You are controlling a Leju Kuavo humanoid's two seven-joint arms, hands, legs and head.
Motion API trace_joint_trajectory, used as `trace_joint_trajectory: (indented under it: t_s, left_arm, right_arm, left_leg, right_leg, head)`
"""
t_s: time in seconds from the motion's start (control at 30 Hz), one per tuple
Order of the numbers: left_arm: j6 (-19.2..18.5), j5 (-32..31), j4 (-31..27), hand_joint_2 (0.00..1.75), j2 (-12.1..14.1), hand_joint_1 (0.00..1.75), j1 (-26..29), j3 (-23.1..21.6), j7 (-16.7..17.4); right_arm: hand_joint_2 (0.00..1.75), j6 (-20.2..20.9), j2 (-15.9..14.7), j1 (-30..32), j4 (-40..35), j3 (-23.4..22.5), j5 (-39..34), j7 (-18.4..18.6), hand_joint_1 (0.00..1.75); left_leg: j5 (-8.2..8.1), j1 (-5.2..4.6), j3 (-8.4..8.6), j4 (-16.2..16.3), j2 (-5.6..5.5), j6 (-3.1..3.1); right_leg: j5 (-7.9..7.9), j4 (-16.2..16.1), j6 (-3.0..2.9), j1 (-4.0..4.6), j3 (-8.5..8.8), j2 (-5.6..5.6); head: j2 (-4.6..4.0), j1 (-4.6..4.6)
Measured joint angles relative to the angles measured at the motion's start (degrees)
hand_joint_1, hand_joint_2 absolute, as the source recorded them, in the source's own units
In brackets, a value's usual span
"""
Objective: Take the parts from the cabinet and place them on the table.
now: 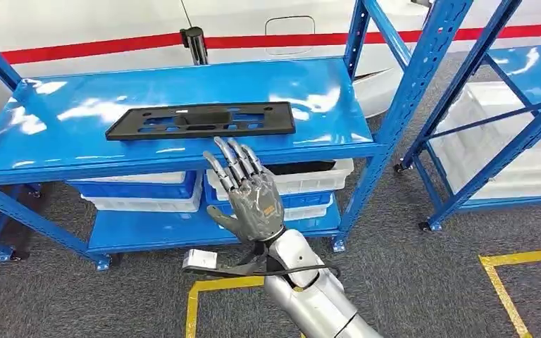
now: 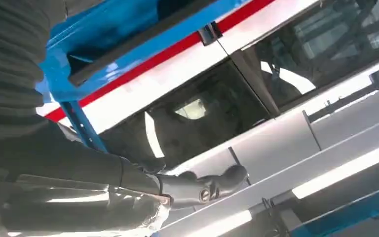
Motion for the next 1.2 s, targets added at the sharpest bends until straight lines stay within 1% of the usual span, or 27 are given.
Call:
trace_joint_trajectory:
  t_s: [0.03,0.07,0.1,0.17,0.2,0.27,0.3,0.37,0.4,0.43,0.5,0.53,0.57,0.6,0.63,0.7,0.73,0.77,0.87,0.9,0.93,1.0,1.03,1.07,1.1,1.13,1.2]
  left_arm:
    - [0.0,0.0,0.0,0.0,0.0,0.0,0.1,0.0,0.0]
    - [0.0,0.0,0.0,0.0,0.0,0.0,0.1,0.0,0.0]
    - [0.0,0.0,0.0,0.0,0.0,0.0,0.1,0.0,0.0]
    - [0.0,0.0,0.0,0.0,0.0,0.0,0.1,0.0,0.0]
    - [0.0,0.0,0.0,0.0,0.1,0.0,0.1,0.0,0.0]
    - [0.0,0.0,0.1,0.0,0.3,0.0,0.0,0.0,-0.1]
    - [0.0,0.0,0.1,0.0,0.3,0.0,0.0,0.0,-0.1]
    - [0.1,0.1,0.1,0.0,0.3,0.0,0.2,0.0,-0.1]
    - [0.2,0.3,0.1,0.0,0.2,0.0,0.1,0.0,-0.1]
    - [0.2,0.5,0.1,0.0,0.1,0.0,0.1,0.0,-0.1]
    - [0.2,0.7,0.1,0.0,0.1,0.0,-0.2,0.0,-0.1]
    - [0.2,0.7,0.1,0.0,0.1,0.0,-0.2,0.0,-0.1]
    - [0.2,0.8,0.1,0.0,0.1,0.0,-0.1,0.1,-0.1]
    - [0.2,0.8,0.1,0.0,0.0,0.0,0.0,0.1,-0.1]
    - [0.2,0.9,0.1,0.0,0.0,0.0,0.0,0.1,0.0]
    - [0.3,1.0,0.1,0.0,-0.2,0.0,0.0,0.1,0.0]
    - [0.3,1.0,0.1,0.0,-0.2,0.0,0.0,0.1,0.0]
    - [0.3,1.1,0.1,0.0,-0.2,0.0,-0.1,0.1,0.1]
    - [0.5,1.1,0.1,0.0,-0.2,0.0,-0.1,0.1,0.2]
    - [0.5,1.1,0.1,0.0,-0.1,0.0,-0.1,0.1,0.3]
    - [0.5,1.1,0.1,0.0,-0.2,0.0,-0.1,0.1,0.3]
    - [0.5,1.1,0.1,0.0,-0.2,0.0,-0.1,0.1,0.3]
    - [0.5,1.1,0.1,0.0,-0.2,0.0,-0.1,0.1,0.4]
    - [0.5,1.1,0.2,0.0,-0.2,0.0,0.0,0.2,0.4]
    - [0.5,1.1,0.2,0.0,-0.2,0.0,0.1,0.2,0.4]
    - [0.5,1.2,0.2,0.0,-0.2,0.0,0.1,0.2,0.4]
    - [0.5,1.2,0.2,0.0,-0.1,0.0,0.1,0.2,0.3]
  right_arm:
    - [1.75,0.0,0.0,0.0,0.1,0.0,0.0,0.0,0.0]
    - [1.75,0.0,0.0,0.0,0.2,0.0,0.0,0.0,0.0]
    - [1.75,0.0,0.0,0.0,0.3,0.0,-0.1,-0.1,0.0]
    - [1.75,0.0,0.1,0.0,0.4,0.0,-0.2,-0.1,0.0]
    - [1.75,0.0,0.2,-0.2,0.4,0.0,-0.2,-0.1,0.0]
    - [1.75,0.0,0.2,-0.4,0.6,0.0,-0.2,-0.1,0.0]
    - [1.75,0.0,0.2,-0.4,0.7,0.0,-0.3,-0.1,0.0]
    - [1.75,0.1,0.5,-0.5,0.9,0.1,-0.4,-0.5,0.0]
    - [1.75,0.1,0.7,-0.7,0.9,0.1,-0.6,-0.7,0.0]
    - [1.75,0.2,0.8,-0.9,1.0,0.1,-0.7,-0.9,0.0]
    - [1.75,0.2,0.7,-1.1,1.3,0.1,-1.0,-1.0,0.0]
    - [1.75,0.3,0.6,-1.0,1.5,0.2,-1.0,-1.0,0.0]
    - [1.75,0.3,0.6,-0.9,1.9,0.2,-1.1,-1.0,0.0]
    - [1.75,0.3,0.6,-0.9,2.1,0.2,-1.1,-1.0,0.0]
    - [1.75,0.4,0.6,-0.9,2.2,0.2,-1.1,-1.0,0.0]
    - [1.75,0.6,0.7,-1.0,2.4,0.2,-1.2,-1.1,0.0]
    - [1.75,0.8,0.7,-1.1,2.6,0.2,-1.2,-1.1,0.0]
    - [1.75,0.9,0.8,-1.1,2.8,0.3,-1.2,-1.1,0.0]
    - [1.75,1.0,1.2,-1.2,3.0,0.3,-1.2,-1.1,0.0]
    - [1.75,1.0,1.5,-1.3,3.0,0.4,-1.2,-1.1,0.0]
    - [1.75,1.1,1.6,-1.4,3.1,0.4,-1.2,-1.2,0.0]
    - [1.75,1.4,2.1,-1.8,3.5,0.7,-1.2,-1.5,0.0]
    - [1.75,1.4,2.1,-1.8,3.8,0.7,-1.2,-1.6,0.0]
    - [1.75,1.4,2.1,-1.8,4.0,0.7,-1.2,-1.7,0.0]
    - [1.75,1.4,2.1,-1.8,4.2,0.8,-1.3,-1.7,0.0]
    - [1.75,1.4,2.2,-1.8,4.4,0.9,-1.4,-1.9,0.0]
    - [1.75,1.4,2.3,-1.9,4.6,1.0,-1.9,-2.0,0.0]
  left_leg:
    - [-0.96,0.06,-2.62,3.5,0.08,-0.19]
    - [-0.62,0.07,-4.14,4.7,0.08,-0.16]
    - [1.1,0.07,-4.34,3.4,0.08,-0.03]
    - [7.8,-0.04,-1.32,-5.5,0.07,0.69]
    - [10.9,-0.26,0.47,-10.1,0.07,1.35]
    - [7.7,-1.21,0.77,-10.9,0.13,2.32]
    - [8.82,-1.38,1.64,-11.8,-0.2,2.9]
    - [9.33,-1.38,1.96,-12.1,-0.21,3.08]
    - [9.69,-0.64,3.21,-13.5,0.08,3.17]
    - [9.54,-0.68,3.77,-13.9,0.05,3.43]
    - [9.03,-0.68,4.22,-13.9,0.0,3.91]
    - [8.7,-0.69,4.45,-13.9,-0.08,3.93]
    - [8.33,-0.67,4.79,-13.9,-0.19,3.86]
    - [8.0,-0.64,5.19,-13.9,-0.3,3.7]
    - [7.54,-0.56,5.71,-13.8,-0.41,3.46]
    - [6.49,-0.39,6.8,-13.5,-0.7,2.8]
    - [6.1,-0.48,6.8,-13.3,-0.76,2.44]
    - [5.43,-0.85,6.84,-12.9,-0.94,1.93]
    - [5.2,-0.26,7.08,-13.2,-0.85,1.19]
    - [4.61,0.02,6.92,-12.9,-0.81,0.74]
    - [4.02,-0.02,6.52,-11.8,-0.56,0.47]
    - [0.2,0.29,2.23,-3.1,-0.15,-0.19]
    - [-1.19,0.44,-0.27,1.0,-0.1,-0.42]
    - [-1.62,0.55,-2.82,4.4,0.01,-0.62]
    - [-0.55,0.64,-3.61,4.5,0.06,-0.68]
    - [1.77,0.73,-3.21,2.3,0.08,-0.66]
    - [8.45,0.88,0.89,-7.9,0.14,-0.41]
  right_leg:
    - [-0.26,0.0,-0.26,0.12,0.15,0.02]
    - [-0.5,0.0,-0.24,0.14,0.39,0.08]
    - [-0.86,0.0,-0.13,0.16,0.8,0.21]
    - [-1.78,0.0,0.06,0.33,2.21,0.32]
    - [-2.25,-0.1,0.13,0.41,2.85,0.32]
    - [-2.71,-0.4,0.66,0.27,3.02,0.35]
    - [-2.95,-0.4,1.06,0.41,2.96,0.31]
    - [-3.15,-0.9,1.42,0.78,3.49,0.29]
    - [-3.82,-0.5,1.72,0.79,3.32,0.18]
    - [-4.68,1.9,1.66,0.79,2.32,0.14]
    - [-7.44,10.7,1.46,0.6,-2.87,0.16]
    - [-8.48,15.2,1.62,0.43,-5.95,0.16]
    - [-8.34,17.6,2.16,0.27,-8.26,0.16]
    - [-7.07,16.8,2.85,0.07,-8.64,0.14]
    - [-4.62,13.3,3.75,-0.24,-7.76,0.12]
    - [0.96,2.9,5.11,-0.7,-3.81,0.02]
    - [1.73,0.9,4.78,-0.77,-3.21,-0.11]
    - [1.81,0.5,4.01,-0.63,-2.69,-0.04]
    - [1.5,0.5,2.84,-0.27,-2.67,0.11]
    - [1.56,0.1,2.24,-1.09,-2.09,0.14]
    - [1.38,-0.1,1.96,-1.02,-1.68,0.13]
    - [0.74,-0.1,1.08,-0.99,-0.9,-0.01]
    - [0.54,-0.1,0.84,-0.93,-0.71,-0.03]
    - [0.26,-0.1,0.63,-0.88,-0.48,-0.02]
    - [0.02,0.0,0.76,-0.9,-0.2,0.03]
    - [-0.3,0.0,0.88,-0.98,0.2,0.15]
    - [-1.16,-0.1,1.38,-1.09,1.5,0.35]
  head:
    - [0.0,0.0]
    - [0.0,-0.02]
    - [0.0,0.0]
    - [0.0,0.0]
    - [0.0,0.0]
    - [-0.02,-0.02]
    - [0.0,-0.37]
    - [-0.02,-0.33]
    - [0.0,-0.31]
    - [0.0,-0.24]
    - [0.0,-0.15]
    - [0.0,-0.15]
    - [0.0,-0.15]
    - [0.0,-0.15]
    - [0.0,-0.15]
    - [0.0,-0.13]
    - [0.0,-0.02]
    - [0.0,-0.09]
    - [0.0,-0.2]
    - [0.0,-0.17]
    - [0.0,-0.26]
    - [0.0,-0.41]
    - [0.0,-0.37]
    - [0.0,-0.44]
    - [0.0,-0.39]
    - [0.0,-0.42]
    - [0.0,-0.39]
